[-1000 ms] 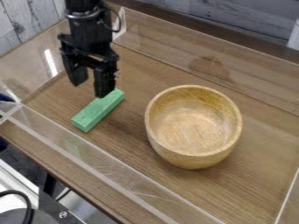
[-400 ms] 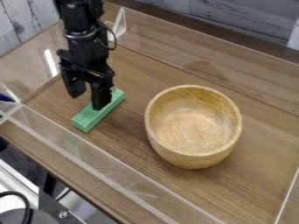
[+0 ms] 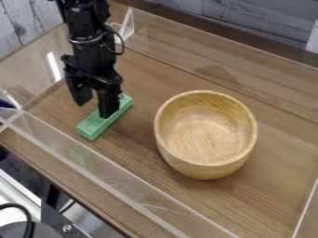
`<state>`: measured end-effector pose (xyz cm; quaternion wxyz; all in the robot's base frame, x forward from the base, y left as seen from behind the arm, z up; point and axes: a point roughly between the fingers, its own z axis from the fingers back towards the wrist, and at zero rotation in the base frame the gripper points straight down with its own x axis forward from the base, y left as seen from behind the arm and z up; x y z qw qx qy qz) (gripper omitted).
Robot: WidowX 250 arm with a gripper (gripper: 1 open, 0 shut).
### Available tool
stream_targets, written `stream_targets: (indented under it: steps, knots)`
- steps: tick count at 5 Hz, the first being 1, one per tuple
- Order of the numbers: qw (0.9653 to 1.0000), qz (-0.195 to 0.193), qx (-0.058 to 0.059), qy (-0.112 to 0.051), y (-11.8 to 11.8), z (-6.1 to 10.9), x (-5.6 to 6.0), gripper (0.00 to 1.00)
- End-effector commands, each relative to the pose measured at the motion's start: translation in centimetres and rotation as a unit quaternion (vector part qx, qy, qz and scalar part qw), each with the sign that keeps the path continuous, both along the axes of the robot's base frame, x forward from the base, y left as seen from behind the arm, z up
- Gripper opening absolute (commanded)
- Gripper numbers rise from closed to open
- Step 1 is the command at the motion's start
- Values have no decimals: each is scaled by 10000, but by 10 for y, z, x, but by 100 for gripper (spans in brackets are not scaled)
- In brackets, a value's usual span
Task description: Put the green block in the brown bowl
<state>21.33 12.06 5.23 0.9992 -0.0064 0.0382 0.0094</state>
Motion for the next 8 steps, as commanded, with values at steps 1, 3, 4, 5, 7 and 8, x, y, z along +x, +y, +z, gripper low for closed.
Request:
stream_targets:
  steps: [1, 3, 4, 5, 7, 8]
  knots:
    - [9998, 67, 55, -164, 5, 7, 4, 100]
    - [9997, 96, -6, -214, 4, 12, 5, 100]
    - [9996, 114, -30, -239, 3, 14, 5, 100]
    - [9995, 131, -50, -268, 2, 18, 5, 100]
    - [9994, 160, -76, -313, 1, 23, 6, 100]
    - [9995, 176, -63, -267, 2, 16, 7, 100]
